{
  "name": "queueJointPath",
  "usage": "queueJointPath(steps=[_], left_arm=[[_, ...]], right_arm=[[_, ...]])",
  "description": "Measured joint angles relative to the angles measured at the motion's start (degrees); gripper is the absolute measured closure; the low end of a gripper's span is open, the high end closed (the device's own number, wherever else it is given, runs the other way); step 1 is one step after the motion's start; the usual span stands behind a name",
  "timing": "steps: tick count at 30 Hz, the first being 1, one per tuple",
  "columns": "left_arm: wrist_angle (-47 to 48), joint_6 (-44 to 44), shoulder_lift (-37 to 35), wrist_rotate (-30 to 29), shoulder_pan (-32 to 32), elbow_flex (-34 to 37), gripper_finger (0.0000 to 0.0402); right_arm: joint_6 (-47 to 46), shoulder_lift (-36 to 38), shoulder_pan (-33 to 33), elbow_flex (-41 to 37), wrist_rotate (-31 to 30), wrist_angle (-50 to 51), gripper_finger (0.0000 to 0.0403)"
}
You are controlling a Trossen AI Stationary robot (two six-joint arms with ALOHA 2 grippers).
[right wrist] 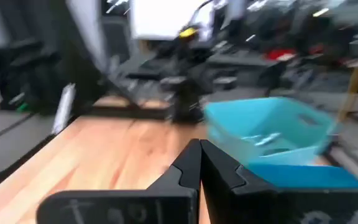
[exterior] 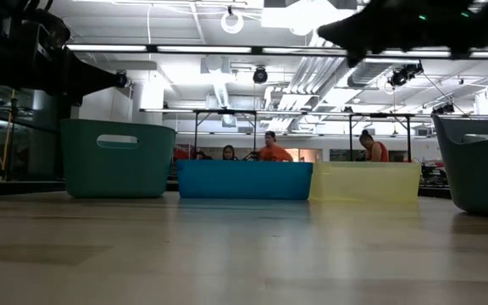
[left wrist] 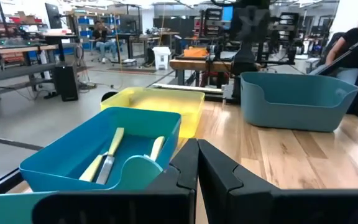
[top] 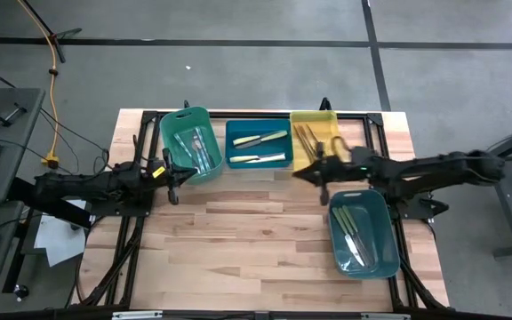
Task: Sort silverware by color (type)
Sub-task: Return to Home Position
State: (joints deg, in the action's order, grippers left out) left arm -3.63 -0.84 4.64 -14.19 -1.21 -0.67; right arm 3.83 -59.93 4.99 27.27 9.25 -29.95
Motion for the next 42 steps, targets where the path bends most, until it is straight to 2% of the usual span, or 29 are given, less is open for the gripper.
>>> queueJointPath(steps=[6,11,22,28,34,38,42], left_arm=[[-0.05,0.0,0.0,0.08,0.0,0.0,0.0401],[-0.03,0.0,0.0,0.08,0.0,0.0,0.0401],[0.92,1.42,0.08,0.1,0.0,0.0,0.0401],[0.91,1.44,0.11,0.1,0.0,0.0,0.0401],[0.87,1.46,0.11,0.09,0.0,0.0,0.0401],[0.86,1.46,0.11,0.09,0.0,0.0,0.0401],[0.85,1.48,0.11,0.1,0.0,0.0,0.0401]], right_arm=[[-2.76,16.22,2.02,-13.81,-1.7,-8.78,0.0403],[-3.85,23.9,3.33,-19.13,-1.65,-8.59,0.0403],[0.07,33.69,3.63,-20.52,-2.36,8.39,0.0403],[-0.36,39.21,3.61,-26.48,-2.84,4.99,0.0403],[0.33,44.5,3.59,-26.69,-1.18,7.8,0.0403],[-3.5,45.46,3.59,-26.71,1.07,13.13,0.0403],[-9.16,45.36,3.61,-26.71,-1.39,17.65,0.0403]])
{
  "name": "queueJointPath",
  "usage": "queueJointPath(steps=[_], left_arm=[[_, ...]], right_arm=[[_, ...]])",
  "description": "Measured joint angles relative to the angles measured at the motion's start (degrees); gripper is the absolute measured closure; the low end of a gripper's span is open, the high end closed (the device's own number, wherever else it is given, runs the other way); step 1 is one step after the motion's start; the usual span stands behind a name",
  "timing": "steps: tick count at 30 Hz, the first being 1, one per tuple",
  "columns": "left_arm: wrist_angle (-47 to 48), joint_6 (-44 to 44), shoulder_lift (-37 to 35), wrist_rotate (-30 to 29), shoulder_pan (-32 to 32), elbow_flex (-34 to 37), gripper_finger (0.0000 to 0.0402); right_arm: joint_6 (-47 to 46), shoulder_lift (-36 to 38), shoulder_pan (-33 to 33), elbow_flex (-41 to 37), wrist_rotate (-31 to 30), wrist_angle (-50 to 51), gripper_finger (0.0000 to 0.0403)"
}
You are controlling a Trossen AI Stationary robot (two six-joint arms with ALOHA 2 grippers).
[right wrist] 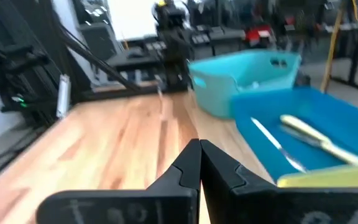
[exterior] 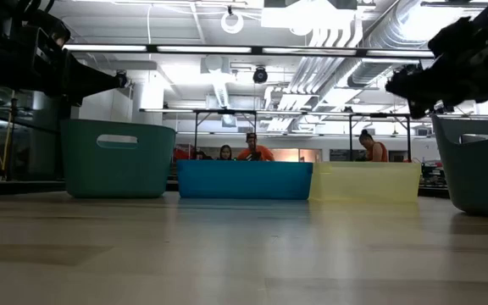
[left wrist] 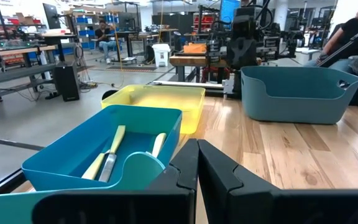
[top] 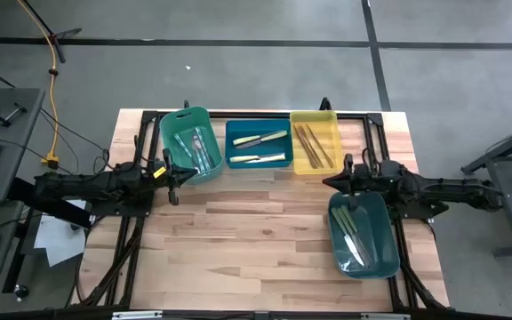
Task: Sort silverware by color (type)
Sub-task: Return to Home Position
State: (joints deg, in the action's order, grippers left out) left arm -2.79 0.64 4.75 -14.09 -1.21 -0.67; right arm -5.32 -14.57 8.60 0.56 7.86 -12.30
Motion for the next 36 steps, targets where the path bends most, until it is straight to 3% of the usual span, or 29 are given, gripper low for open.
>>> queueJointPath(steps=[16,23,27,36], left_arm=[[-0.03,0.0,-0.24,-0.02,0.19,0.0,0.0401],[-1.36,0.02,-4.49,0.02,1.3,-0.11,0.0401],[-0.45,0.01,-4.57,-0.03,2.03,-0.11,0.0401],[0.1,0.0,-4.55,0.02,3.69,-0.03,0.0401]], right_arm=[[-0.23,2.37,-0.12,-0.02,-1.53,10.66,0.0403],[-0.22,14.48,-2.51,-0.04,-1.78,10.42,0.0403],[-0.22,14.58,-4.53,-0.04,-1.34,5.55,0.0403],[-0.22,14.58,-8.79,-0.04,-1.27,6.79,0.0403]])
